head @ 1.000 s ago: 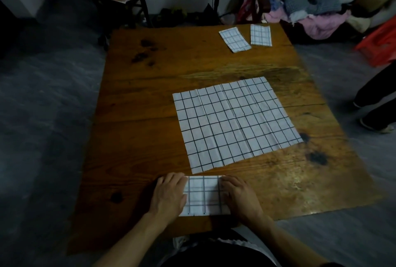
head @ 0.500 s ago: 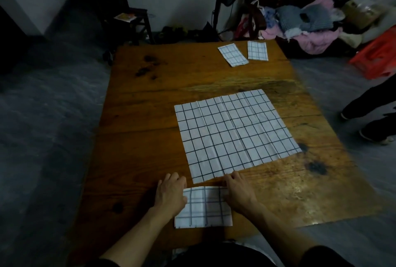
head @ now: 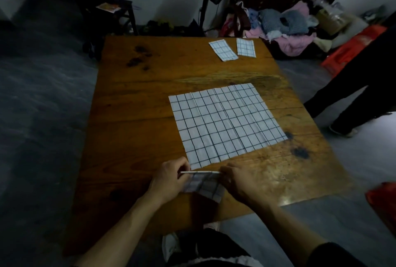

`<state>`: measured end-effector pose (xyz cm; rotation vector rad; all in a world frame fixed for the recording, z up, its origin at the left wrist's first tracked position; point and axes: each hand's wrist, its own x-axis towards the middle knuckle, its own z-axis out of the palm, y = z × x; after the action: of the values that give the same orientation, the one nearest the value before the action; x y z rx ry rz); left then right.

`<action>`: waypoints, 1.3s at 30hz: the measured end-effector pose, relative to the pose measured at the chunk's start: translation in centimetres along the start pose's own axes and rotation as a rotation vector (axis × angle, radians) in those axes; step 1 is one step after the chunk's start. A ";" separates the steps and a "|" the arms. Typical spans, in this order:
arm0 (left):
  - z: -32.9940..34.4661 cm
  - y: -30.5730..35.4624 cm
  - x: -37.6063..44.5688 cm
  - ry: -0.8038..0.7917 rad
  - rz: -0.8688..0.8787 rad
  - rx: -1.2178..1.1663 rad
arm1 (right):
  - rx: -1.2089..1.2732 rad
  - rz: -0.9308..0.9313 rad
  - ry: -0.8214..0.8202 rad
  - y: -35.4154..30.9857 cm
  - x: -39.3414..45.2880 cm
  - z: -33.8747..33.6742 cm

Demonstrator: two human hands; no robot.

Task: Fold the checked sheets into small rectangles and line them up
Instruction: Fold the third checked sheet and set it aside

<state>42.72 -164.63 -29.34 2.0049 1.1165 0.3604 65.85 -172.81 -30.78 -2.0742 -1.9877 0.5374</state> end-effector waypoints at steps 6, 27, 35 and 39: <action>-1.4 0.8 -3.2 0.060 0.027 0.002 | 0.089 -0.017 0.012 -1.1 -2.3 -1.1; -4.7 1.9 -24.9 0.421 -0.139 0.042 | 0.205 -0.595 -0.055 -15.4 -9.3 1.8; -9.3 -5.6 -32.3 0.487 -0.168 0.052 | 0.050 -0.667 -0.135 -26.2 -7.3 5.1; -14.7 -11.0 -36.7 0.582 -0.110 0.041 | 0.052 -0.690 -0.101 -34.2 -6.1 7.9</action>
<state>6.90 -183.78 -23.59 1.9118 1.5867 0.9075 31.22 -177.46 -23.60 -1.2150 -2.5132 0.5372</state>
